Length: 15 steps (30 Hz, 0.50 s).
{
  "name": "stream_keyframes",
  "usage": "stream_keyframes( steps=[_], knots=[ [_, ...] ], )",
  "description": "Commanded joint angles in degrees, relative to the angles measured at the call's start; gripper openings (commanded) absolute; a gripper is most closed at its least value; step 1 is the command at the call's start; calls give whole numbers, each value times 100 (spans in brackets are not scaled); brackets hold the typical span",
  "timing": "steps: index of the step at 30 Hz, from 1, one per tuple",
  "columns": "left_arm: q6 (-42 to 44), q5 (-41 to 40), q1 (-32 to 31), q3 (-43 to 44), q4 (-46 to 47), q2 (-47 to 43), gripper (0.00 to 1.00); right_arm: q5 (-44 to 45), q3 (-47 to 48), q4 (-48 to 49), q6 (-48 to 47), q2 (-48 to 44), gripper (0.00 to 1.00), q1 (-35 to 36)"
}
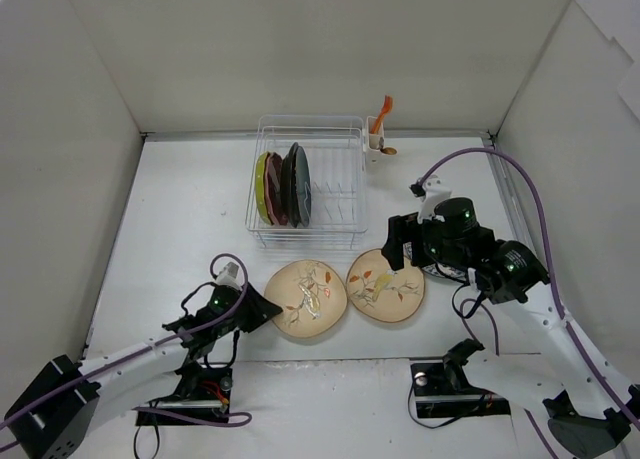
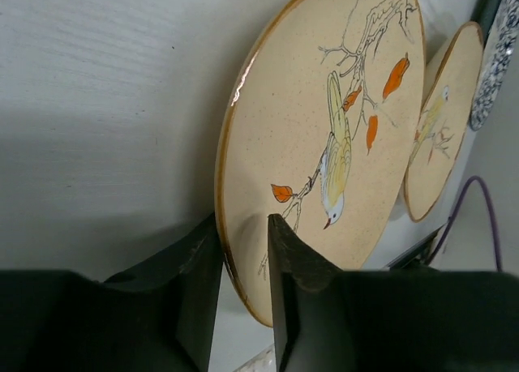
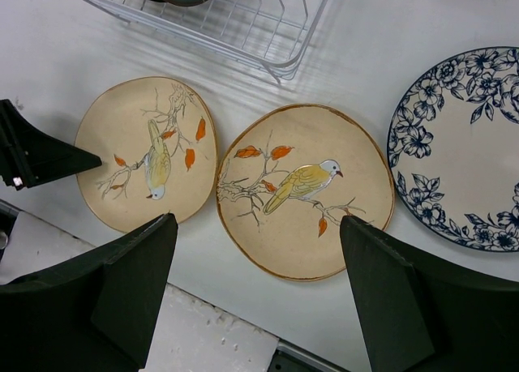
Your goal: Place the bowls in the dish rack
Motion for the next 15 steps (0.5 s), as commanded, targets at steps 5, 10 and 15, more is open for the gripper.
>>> stream_keyframes(
  steps=[5,10,15],
  knots=[
    [-94,-9,-23,23,-98,105,0,-64,-119,333,46,11,78,-34],
    [-41,-272,-23,357,-1397,-879,0,-91,-136,333,2,11,78,-17],
    [-77,-474,-23,796,-2524,-1908,0,-170,-127,333,-104,46,78,10]
  ],
)
